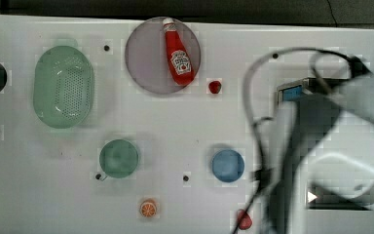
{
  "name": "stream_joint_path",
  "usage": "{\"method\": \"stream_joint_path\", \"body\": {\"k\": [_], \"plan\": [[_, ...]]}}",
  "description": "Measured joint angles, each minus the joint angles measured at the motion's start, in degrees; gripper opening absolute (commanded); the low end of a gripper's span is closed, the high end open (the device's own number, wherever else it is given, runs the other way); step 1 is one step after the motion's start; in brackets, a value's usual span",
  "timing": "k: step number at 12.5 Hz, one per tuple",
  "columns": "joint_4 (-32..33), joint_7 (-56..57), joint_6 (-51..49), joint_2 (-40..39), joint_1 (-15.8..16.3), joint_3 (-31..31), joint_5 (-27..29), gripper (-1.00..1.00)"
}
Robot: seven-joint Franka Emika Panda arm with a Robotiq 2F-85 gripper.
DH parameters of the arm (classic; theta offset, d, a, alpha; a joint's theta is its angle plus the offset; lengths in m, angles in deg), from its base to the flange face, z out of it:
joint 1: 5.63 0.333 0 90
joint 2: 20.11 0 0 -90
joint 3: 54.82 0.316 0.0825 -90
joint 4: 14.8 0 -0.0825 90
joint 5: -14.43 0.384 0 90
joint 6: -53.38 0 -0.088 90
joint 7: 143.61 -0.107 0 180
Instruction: Pick banana from table and place on oven.
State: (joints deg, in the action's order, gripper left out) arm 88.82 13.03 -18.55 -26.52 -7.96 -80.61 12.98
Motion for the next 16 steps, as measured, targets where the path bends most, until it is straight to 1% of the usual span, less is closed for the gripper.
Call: {"method": "stream_joint_path", "body": {"k": [1, 2, 3, 4, 6, 8, 10, 11, 14, 16], "plan": [[-0.2, 3.9, 1.9, -2.4, -0.5, -3.8, -0.1, -0.58], [0.5, 7.7, 2.8, -3.8, -2.0, -5.8, 0.0, -0.58], [0.6, 11.5, 3.0, -5.0, -4.2, -6.9, -0.1, -0.58], [0.2, 13.8, 2.8, -6.1, -5.5, -8.0, 0.1, -0.53], [-0.4, 15.1, 3.4, -7.7, -7.5, -9.3, 1.2, -0.11], [0.1, 17.3, 3.8, -8.0, -7.0, -10.5, 3.2, 0.34], [0.7, 18.2, 5.0, -7.8, -6.8, -9.7, 1.5, 0.79], [0.7, 18.4, 5.4, -7.5, -6.7, -9.0, 1.5, 1.0], [-0.5, 18.5, 4.8, -7.7, -5.6, -6.9, 3.2, 1.0], [-0.9, 18.0, 4.7, -6.8, -3.1, -5.8, 2.9, 1.0]]}}
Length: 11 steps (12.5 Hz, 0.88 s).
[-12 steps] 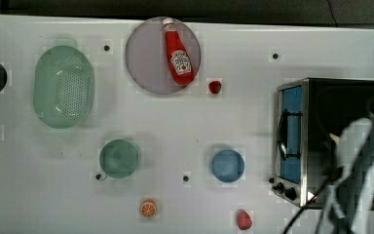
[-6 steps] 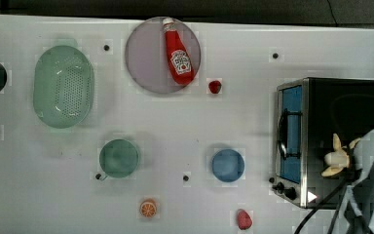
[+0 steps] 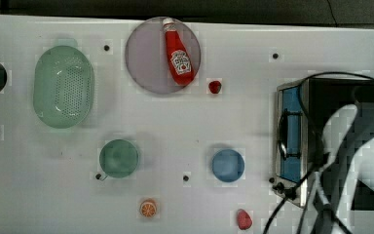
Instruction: Pick banana from table and place on oven.
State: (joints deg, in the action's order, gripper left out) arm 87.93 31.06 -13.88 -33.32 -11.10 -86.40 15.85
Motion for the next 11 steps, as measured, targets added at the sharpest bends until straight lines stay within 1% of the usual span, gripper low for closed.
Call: {"method": "stream_joint_path", "body": {"k": [2, 5, 6, 7, 9, 11], "plan": [[-0.1, -3.4, -2.0, 3.9, 2.2, 2.4, 0.1, 1.0], [-1.1, -14.6, -16.8, 13.5, 5.1, 7.7, 0.1, 1.0], [-1.2, -19.2, -20.3, 17.0, 5.8, 10.0, 0.3, 1.0], [-1.7, -24.0, -21.6, 19.9, 6.0, 12.9, -0.3, 1.0], [-4.6, -33.2, -23.4, 23.8, 7.7, 17.1, -1.5, 1.0], [-5.2, -38.7, -22.8, 26.4, 7.1, 22.3, -0.8, 1.0]]}}
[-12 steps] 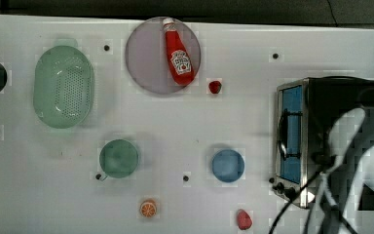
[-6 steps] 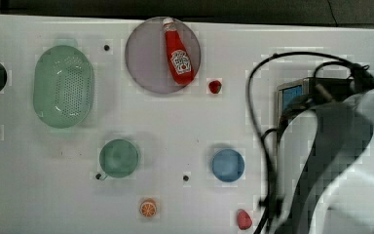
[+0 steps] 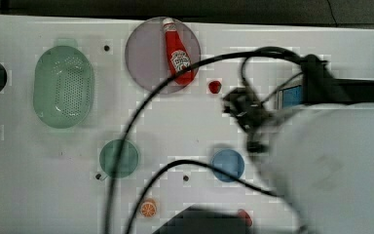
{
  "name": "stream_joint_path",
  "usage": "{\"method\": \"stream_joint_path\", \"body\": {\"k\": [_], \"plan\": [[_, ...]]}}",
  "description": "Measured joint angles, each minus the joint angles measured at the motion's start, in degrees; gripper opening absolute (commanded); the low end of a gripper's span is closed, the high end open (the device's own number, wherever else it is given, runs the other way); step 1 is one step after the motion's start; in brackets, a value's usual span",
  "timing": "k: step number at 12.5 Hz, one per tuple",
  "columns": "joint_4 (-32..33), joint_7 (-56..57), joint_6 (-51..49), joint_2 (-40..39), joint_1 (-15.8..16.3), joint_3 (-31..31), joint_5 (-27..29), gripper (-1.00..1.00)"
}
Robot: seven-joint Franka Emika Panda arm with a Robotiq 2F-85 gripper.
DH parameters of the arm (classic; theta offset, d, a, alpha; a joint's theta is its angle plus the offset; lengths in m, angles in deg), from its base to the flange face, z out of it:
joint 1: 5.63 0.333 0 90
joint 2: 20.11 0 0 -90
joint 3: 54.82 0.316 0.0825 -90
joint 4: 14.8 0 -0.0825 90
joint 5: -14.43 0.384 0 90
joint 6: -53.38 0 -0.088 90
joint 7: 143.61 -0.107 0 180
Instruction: Pick banana from table and place on oven.
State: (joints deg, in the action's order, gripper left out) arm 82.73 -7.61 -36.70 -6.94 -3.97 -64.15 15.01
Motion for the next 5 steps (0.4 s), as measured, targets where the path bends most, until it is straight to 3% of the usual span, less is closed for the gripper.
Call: {"method": "stream_joint_path", "body": {"k": [5], "plan": [[1.3, -3.1, -2.7, 0.1, 1.4, 6.6, -3.9, 1.0]]}}
